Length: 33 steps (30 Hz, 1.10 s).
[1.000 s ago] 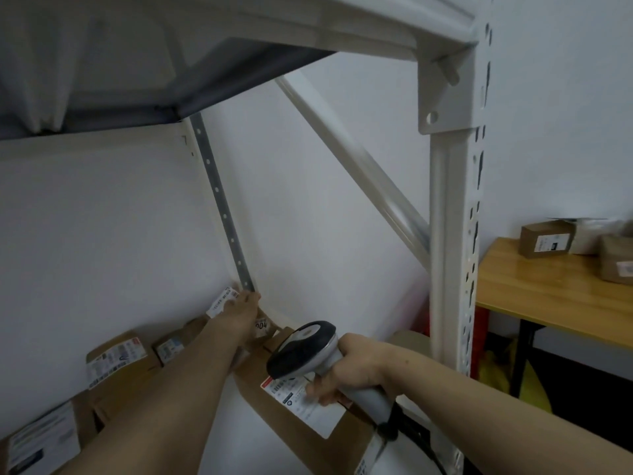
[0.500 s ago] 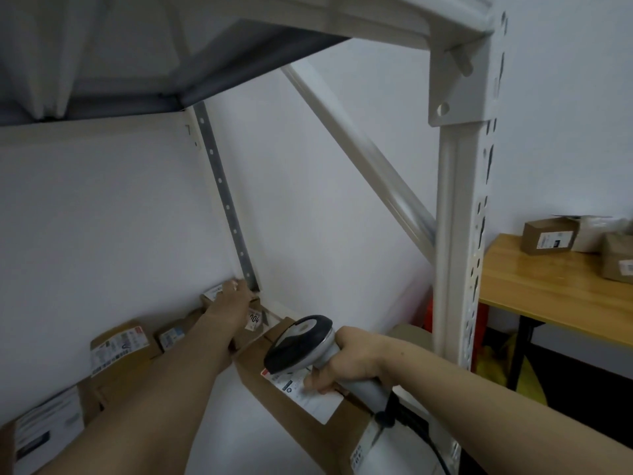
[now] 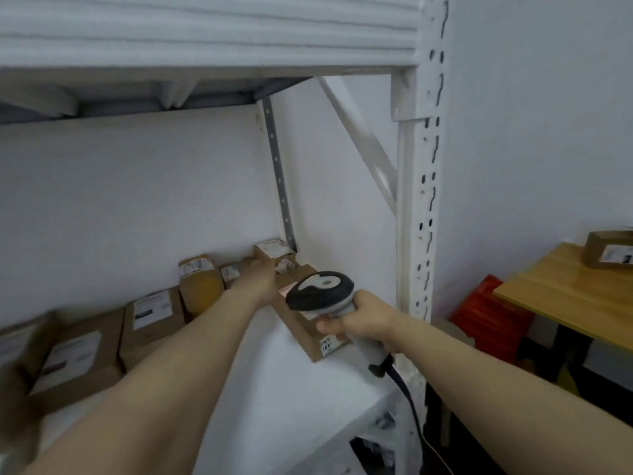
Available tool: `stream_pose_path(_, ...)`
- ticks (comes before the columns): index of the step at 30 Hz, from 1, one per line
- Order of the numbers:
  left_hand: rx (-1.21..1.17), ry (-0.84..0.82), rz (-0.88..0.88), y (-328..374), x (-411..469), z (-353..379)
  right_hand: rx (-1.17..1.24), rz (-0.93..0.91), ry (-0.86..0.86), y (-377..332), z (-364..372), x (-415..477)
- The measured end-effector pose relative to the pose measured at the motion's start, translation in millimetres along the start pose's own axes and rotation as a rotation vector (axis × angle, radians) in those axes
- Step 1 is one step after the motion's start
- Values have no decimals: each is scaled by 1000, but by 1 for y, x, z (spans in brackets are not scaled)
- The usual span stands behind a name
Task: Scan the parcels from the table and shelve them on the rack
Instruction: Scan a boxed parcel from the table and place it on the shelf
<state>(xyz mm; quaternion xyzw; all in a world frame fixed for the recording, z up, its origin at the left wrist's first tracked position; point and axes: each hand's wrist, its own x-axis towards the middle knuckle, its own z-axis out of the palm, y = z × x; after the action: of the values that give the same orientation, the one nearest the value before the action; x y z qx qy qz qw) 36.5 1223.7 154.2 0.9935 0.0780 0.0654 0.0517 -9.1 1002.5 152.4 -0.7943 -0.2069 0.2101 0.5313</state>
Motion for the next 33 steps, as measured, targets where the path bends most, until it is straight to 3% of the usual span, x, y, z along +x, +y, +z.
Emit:
stream_pose_path(5, 61, -62, 34, 70, -97, 1, 10, 80, -29, 35, -23, -91)
stream_pose_path(10, -50, -346, 106, 165, -166, 34, -68, 210, 68, 88, -66, -195)
stream_pose_path(13, -84, -436, 231, 235, -188, 58, -164, 318, 163, 116, -108, -259)
stream_pose_path(22, -26, -465, 762, 455, -213, 107, -277, 652, 566, 199, -231, -414)
stream_pose_path(27, -33, -523, 925, 562, -202, 124, -366, 857, 729, 234, -295, -468)
stream_pose_path(33, -59, -589, 1039, 679, -158, 140, -392, 979, 950, 269, -379, -493)
